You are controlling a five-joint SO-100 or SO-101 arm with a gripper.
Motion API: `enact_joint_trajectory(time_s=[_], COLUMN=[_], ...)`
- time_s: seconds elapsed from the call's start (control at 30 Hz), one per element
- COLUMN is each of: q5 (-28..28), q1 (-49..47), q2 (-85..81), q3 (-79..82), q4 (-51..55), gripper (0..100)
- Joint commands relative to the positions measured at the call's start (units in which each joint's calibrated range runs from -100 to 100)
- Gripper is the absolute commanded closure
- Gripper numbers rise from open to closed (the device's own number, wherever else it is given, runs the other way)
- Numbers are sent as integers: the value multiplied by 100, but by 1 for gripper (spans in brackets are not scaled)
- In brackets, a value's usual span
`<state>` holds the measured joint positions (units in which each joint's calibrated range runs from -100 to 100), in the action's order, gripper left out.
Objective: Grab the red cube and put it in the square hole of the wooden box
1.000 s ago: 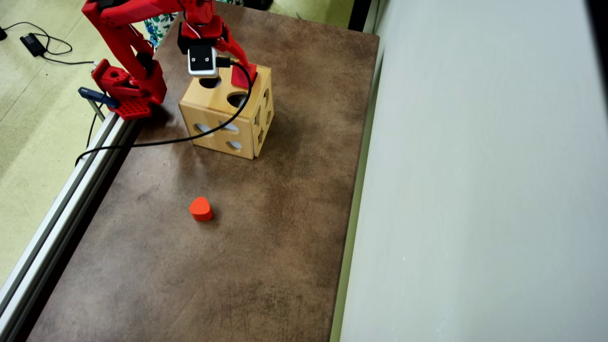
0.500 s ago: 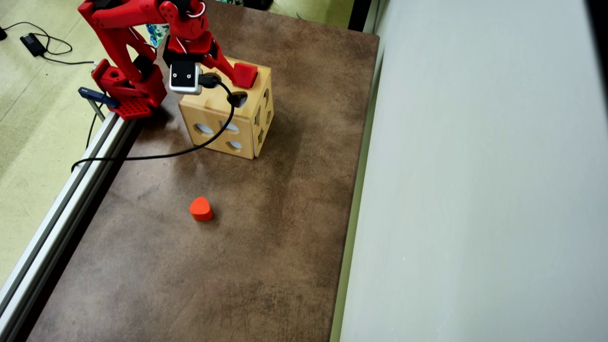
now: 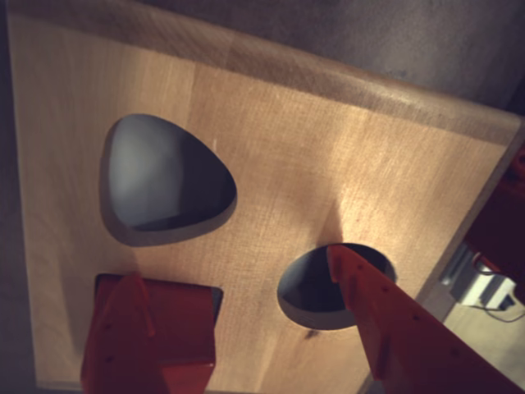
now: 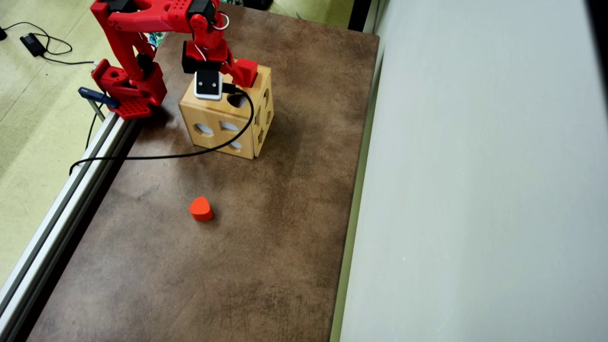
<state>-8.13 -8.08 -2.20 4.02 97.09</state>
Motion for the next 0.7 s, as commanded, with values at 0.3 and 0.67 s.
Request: enact_joint_trajectory(time_s=[0.3,0.67], q5=[444,562], q1=[-336,147], q2=[-642,-1873], q3=[-17,-8], q4=[-15,-15], gripper=[66,66])
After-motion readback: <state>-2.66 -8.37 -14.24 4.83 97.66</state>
